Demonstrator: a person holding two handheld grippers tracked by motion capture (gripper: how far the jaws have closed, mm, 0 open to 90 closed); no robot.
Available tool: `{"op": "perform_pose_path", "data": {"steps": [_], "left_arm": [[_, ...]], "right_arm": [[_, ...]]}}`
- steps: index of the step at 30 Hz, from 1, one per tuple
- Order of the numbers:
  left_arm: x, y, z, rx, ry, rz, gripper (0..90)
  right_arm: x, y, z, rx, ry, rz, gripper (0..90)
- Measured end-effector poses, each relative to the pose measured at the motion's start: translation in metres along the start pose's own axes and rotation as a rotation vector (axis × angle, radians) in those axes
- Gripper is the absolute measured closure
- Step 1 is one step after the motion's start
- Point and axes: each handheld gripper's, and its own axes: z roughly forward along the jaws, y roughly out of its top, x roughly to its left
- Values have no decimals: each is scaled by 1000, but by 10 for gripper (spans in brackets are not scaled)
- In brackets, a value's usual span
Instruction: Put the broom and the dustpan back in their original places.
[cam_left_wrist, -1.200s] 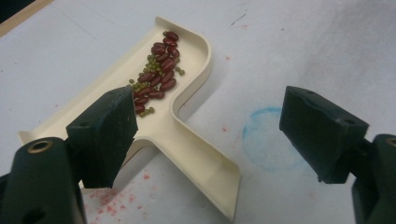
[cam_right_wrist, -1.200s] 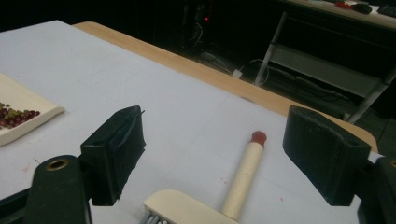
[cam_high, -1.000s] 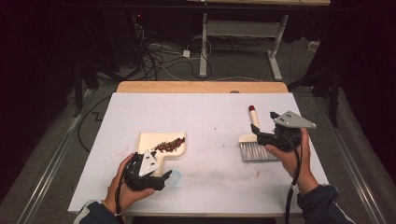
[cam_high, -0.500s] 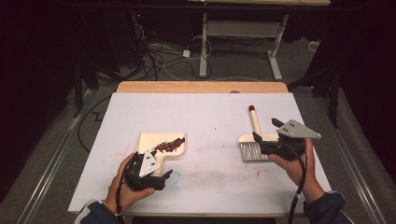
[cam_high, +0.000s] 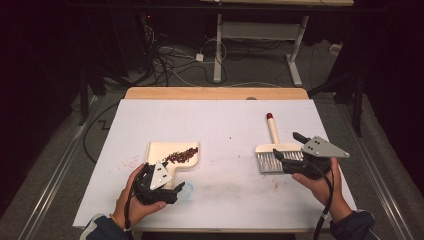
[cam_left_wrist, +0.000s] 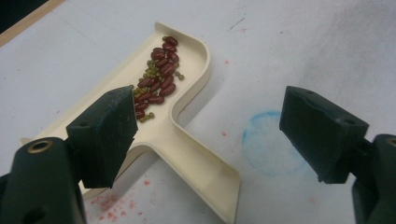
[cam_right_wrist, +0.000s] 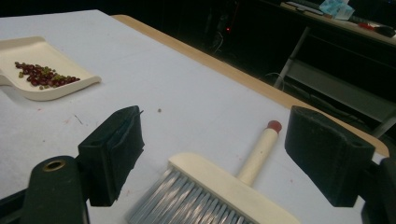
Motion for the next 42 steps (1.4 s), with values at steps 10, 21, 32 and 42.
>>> {"op": "perform_pose_path", "data": {"steps": [10, 21, 32, 42], "left_arm": [[0, 0, 1, 9, -1, 4, 182], [-2, 0, 2, 11, -7, 12, 183], [1, 2, 1, -20, 2, 3, 182], [0, 3, 1, -29, 6, 11, 175]], "right_arm": [[7, -17, -4, 15, 17, -23, 200], [19, -35, -12, 30, 38, -38, 200], [23, -61, -21, 50, 42, -13, 205], [36, -78, -30, 95, 66, -50, 193]]}}
